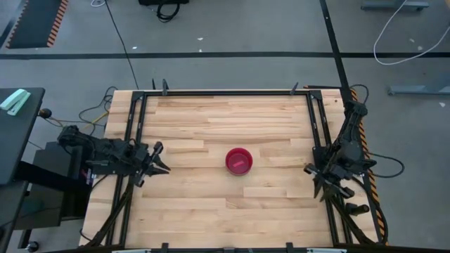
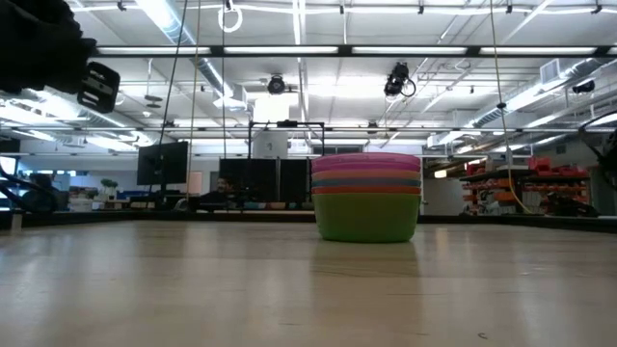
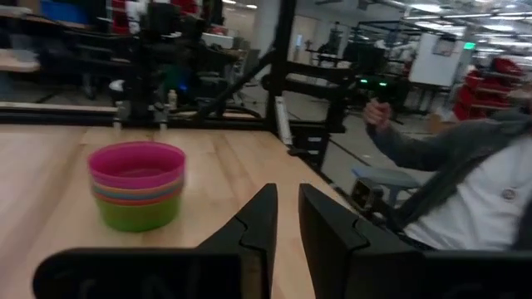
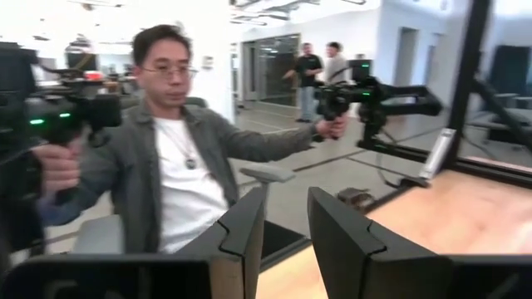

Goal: Nest bowls inside each other
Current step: Return to home position

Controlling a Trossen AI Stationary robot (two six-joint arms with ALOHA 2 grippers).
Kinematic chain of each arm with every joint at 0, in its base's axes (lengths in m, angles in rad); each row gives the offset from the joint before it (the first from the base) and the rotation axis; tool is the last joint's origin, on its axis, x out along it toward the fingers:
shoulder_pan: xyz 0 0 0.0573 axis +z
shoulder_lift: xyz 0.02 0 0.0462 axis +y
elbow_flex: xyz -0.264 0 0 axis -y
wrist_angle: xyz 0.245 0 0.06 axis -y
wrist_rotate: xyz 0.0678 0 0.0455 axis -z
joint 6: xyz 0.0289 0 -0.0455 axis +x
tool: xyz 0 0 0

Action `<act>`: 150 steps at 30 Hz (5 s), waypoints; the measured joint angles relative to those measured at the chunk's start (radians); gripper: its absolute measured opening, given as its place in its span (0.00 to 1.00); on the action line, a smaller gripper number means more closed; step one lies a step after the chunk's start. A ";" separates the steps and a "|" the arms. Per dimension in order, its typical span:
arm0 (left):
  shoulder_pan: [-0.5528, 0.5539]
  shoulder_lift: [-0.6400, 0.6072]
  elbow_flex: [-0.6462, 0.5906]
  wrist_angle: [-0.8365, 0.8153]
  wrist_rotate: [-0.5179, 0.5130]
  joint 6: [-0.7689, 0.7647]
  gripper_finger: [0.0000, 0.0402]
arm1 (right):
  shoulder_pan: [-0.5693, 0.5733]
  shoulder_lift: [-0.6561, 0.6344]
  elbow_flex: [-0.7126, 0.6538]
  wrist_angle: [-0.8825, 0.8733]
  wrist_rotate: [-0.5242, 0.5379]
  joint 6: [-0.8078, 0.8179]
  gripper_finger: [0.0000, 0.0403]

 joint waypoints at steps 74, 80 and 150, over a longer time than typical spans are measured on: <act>0.831 0.040 -0.002 0.268 0.163 -0.029 0.14 | -1.056 0.000 0.000 0.076 -0.277 -0.031 0.26; 0.831 -0.006 -0.002 0.254 0.163 -0.029 0.15 | -1.055 0.000 0.000 0.075 -0.277 -0.016 0.26; 0.831 0.000 -0.001 0.006 0.045 -0.026 0.14 | -1.069 0.000 0.000 0.186 -0.159 0.083 0.26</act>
